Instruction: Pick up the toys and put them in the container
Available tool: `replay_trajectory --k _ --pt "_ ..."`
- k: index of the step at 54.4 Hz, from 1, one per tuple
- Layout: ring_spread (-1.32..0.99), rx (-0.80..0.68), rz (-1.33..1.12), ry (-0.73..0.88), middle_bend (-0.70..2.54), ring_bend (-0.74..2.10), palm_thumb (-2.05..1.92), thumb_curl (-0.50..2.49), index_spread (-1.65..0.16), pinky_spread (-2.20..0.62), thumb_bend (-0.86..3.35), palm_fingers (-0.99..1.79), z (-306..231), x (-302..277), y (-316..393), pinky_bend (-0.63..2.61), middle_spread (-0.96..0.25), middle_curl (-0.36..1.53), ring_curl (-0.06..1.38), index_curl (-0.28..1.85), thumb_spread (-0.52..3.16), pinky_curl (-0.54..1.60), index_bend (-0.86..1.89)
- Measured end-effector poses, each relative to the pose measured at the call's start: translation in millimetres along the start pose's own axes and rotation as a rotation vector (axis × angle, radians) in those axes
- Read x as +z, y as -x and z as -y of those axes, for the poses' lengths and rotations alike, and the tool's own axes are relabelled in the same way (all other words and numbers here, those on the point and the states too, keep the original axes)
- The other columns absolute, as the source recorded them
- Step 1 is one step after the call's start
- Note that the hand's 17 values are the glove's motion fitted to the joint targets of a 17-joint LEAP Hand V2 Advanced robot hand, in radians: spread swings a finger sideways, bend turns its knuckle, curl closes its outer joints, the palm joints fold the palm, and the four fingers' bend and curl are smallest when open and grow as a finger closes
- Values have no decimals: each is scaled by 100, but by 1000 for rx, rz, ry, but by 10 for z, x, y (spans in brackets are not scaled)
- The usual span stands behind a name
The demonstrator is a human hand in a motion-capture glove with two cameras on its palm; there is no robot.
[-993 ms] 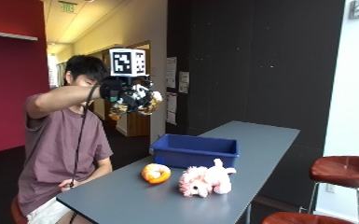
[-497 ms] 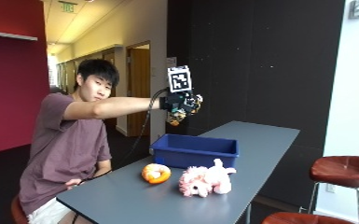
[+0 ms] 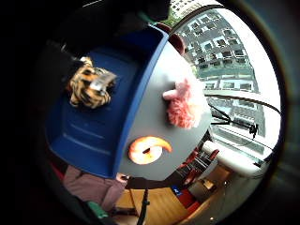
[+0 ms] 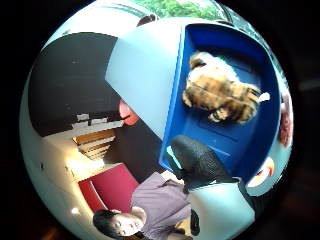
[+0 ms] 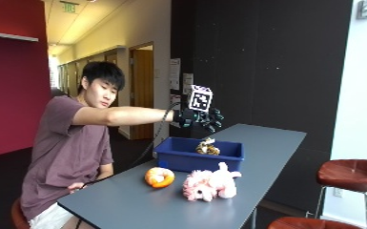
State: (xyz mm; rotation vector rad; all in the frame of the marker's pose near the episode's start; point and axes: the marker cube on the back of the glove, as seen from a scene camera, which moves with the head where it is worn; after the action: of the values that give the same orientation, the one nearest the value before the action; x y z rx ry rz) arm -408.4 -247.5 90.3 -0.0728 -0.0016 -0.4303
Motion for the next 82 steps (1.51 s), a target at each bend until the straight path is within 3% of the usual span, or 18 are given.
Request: replay_trajectory --k 7,14,19,27,38,48,59,71,72,74,75,82 --pt "-2 -22 -13 18 3 57 11 53 -12 -2 -4 -51 -200 -220 -163 109 4 49 22 10 115 41 5" --pt "1 150 -226 38 6 49 8 48 -13 2 -2 -45 -488 -468 -667 101 6 40 21 11 119 38 4" --pt "2 136 -260 46 7 46 7 45 -14 3 -2 -43 -709 -632 -954 98 6 35 21 11 121 37 3" --pt "3 302 -115 12 9 42 5 41 -14 5 -2 -39 -918 -891 -1303 96 7 30 22 10 124 36 2" --pt "5 421 -30 -14 13 41 -5 35 -12 6 -4 -31 -991 -915 -1887 97 10 27 23 9 126 35 1" --pt "7 535 -7 -30 15 44 -5 32 -10 7 -4 -30 -680 -521 -2349 99 12 27 26 7 123 36 0" --pt "8 648 -72 22 16 46 -5 30 -8 7 -5 -29 -236 309 -2688 102 14 26 27 6 117 37 0" --pt "6 700 -47 82 21 70 2 31 -4 5 -1 -9 29 935 -2916 109 15 30 34 4 114 38 0" --pt "7 700 -41 76 20 67 -2 30 -5 5 -3 -19 43 941 -2925 109 16 30 33 4 114 38 0" --pt "5 698 -33 63 25 78 5 32 -4 4 0 -2 74 941 -2937 111 15 32 36 4 114 38 1" --pt "0 694 -31 59 30 88 11 33 -5 0 3 19 89 938 -2941 110 13 34 39 4 115 38 5" --pt "-17 672 -42 91 48 98 32 37 -9 -19 11 63 141 911 -2946 113 0 40 38 6 116 34 16"
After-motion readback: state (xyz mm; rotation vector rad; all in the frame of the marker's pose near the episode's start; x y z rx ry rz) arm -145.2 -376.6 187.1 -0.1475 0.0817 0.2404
